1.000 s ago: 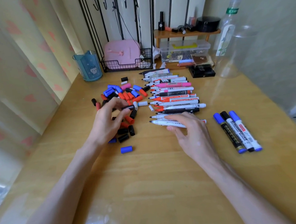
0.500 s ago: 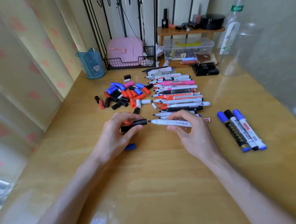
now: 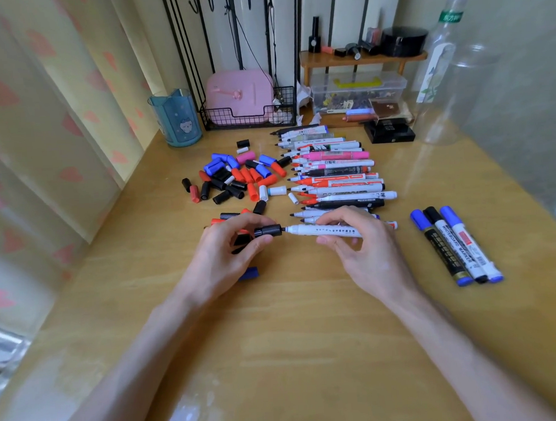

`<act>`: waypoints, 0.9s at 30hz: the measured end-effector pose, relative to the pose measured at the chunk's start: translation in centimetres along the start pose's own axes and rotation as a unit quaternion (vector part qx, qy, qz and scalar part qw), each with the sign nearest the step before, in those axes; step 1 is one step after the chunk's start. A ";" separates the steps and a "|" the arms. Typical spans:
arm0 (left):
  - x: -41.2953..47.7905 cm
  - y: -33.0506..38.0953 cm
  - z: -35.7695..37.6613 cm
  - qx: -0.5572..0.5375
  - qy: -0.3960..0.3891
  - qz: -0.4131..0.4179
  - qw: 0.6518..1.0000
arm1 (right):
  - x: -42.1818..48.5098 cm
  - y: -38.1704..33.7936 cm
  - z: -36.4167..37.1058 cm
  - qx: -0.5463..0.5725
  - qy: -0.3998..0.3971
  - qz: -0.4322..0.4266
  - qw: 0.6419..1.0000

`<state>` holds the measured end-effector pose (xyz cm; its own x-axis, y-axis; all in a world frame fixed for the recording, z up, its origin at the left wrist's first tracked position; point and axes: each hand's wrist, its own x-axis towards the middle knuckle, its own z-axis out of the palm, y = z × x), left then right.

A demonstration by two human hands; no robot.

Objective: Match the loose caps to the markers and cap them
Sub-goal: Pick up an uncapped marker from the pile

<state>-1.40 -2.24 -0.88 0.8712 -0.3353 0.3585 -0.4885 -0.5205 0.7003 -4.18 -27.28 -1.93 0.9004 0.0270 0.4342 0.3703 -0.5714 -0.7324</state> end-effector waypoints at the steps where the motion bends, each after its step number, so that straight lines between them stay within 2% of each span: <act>1: 0.0 -0.1 0.0 -0.004 0.001 0.001 1.000 | 0.0 0.0 0.0 -0.003 0.000 -0.002 1.000; 7: -0.2 0.0 0.2 -0.073 0.018 -0.017 0.997 | -0.1 -0.1 -0.1 -0.023 0.009 -0.005 1.000; 12: 0.0 -0.2 0.0 -0.007 0.010 -0.009 1.000 | -0.1 -0.2 0.0 -0.032 0.010 -0.003 0.999; 18: 0.2 -0.9 -0.2 0.032 0.079 -0.040 0.996 | -0.2 -0.1 -0.1 -0.038 0.012 0.003 0.999; 23: 0.4 -0.2 -0.4 -0.113 0.102 -0.081 0.985 | -0.2 -0.1 0.0 -0.043 0.010 0.003 0.999; 27: 0.4 -0.3 -0.2 -0.167 0.057 -0.118 0.977 | -0.3 -0.2 0.0 -0.042 0.010 0.002 0.999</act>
<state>-0.87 -2.07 -0.85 0.9667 -0.1367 0.2164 -0.2473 -0.2805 0.9274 -4.48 -27.19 -1.89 0.8964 0.0090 0.4431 0.3462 -0.6385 -0.6874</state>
